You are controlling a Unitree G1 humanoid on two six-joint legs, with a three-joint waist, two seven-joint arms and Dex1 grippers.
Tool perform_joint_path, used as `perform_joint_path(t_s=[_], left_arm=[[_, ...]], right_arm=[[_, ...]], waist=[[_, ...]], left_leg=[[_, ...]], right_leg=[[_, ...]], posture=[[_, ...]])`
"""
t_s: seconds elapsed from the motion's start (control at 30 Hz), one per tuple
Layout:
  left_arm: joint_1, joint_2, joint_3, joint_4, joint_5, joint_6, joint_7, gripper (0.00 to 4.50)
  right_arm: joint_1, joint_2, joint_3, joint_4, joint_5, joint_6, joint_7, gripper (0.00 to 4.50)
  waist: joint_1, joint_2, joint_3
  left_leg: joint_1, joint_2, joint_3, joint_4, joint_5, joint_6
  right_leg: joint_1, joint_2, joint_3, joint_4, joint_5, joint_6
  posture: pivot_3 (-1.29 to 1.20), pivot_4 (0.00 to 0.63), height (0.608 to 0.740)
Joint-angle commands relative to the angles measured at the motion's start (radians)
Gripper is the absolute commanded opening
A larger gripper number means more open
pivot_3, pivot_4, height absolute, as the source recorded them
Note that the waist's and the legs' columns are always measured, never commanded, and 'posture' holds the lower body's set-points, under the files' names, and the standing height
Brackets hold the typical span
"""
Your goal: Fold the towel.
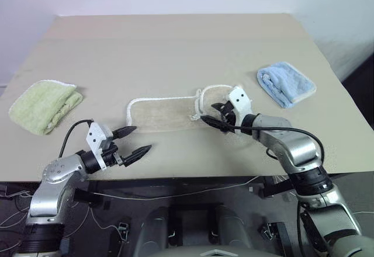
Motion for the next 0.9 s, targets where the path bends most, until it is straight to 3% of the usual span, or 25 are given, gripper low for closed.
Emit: perform_joint_path(t_s=[0.03,0.1,0.2,0.43,0.63,0.9], left_arm=[[0.043,-0.043,0.052,-0.128,-0.122,0.084,0.076,4.5],[0.067,-0.073,0.063,-0.174,-0.178,0.134,0.122,4.5],[0.101,-0.139,0.072,-0.24,-0.265,0.211,0.235,4.5],[0.132,-0.272,0.11,-0.315,-0.403,0.309,0.496,4.5],[0.198,-0.314,0.091,-0.345,-0.411,0.361,0.644,4.5],[0.212,-0.387,0.111,-0.344,-0.551,0.414,0.814,4.5]], right_arm=[[-0.004,-0.014,-0.126,-0.074,0.081,-0.015,0.043,3.0],[-0.02,-0.002,-0.157,-0.045,0.085,-0.012,0.033,3.0],[-0.075,0.035,-0.155,0.089,0.029,-0.058,-0.002,2.39],[-0.153,0.152,-0.074,0.443,-0.109,-0.247,0.02,0.03],[-0.149,0.181,-0.019,0.628,-0.197,-0.337,0.07,0.03],[-0.142,0.175,-0.081,0.495,-0.155,-0.338,0.111,0.03]], waist=[[0.0,0.0,0.0],[0.0,0.0,0.0],[-0.001,0.0,0.0],[-0.002,-0.001,-0.001],[-0.001,-0.002,-0.001],[-0.001,-0.002,-0.002]], left_leg=[[0.0,0.0,0.0,0.0,0.0,0.0],[0.0,0.0,0.0,0.0,0.0,0.0],[0.0,0.0,-0.001,0.0,0.0,0.0],[0.001,0.0,-0.001,0.001,0.003,-0.003],[0.001,0.0,-0.001,0.002,0.003,-0.004],[0.008,0.0,-0.001,0.001,0.0,0.0]], right_leg=[[0.0,0.0,0.0,0.0,0.0,0.0],[0.001,0.0,0.0,0.0,0.0,0.0],[0.001,0.0,0.0,0.0,0.0,0.0],[0.001,0.004,0.0,0.001,0.001,0.001],[0.003,0.004,0.0,0.001,0.001,0.001],[0.008,0.003,-0.001,0.0,0.001,0.001]], posture=[[0.0,0.15,0.74],[0.0,0.15,0.74],[0.0,0.15,0.74],[0.0,0.15,0.74],[0.0,0.15,0.74],[0.0,0.15,0.74]])
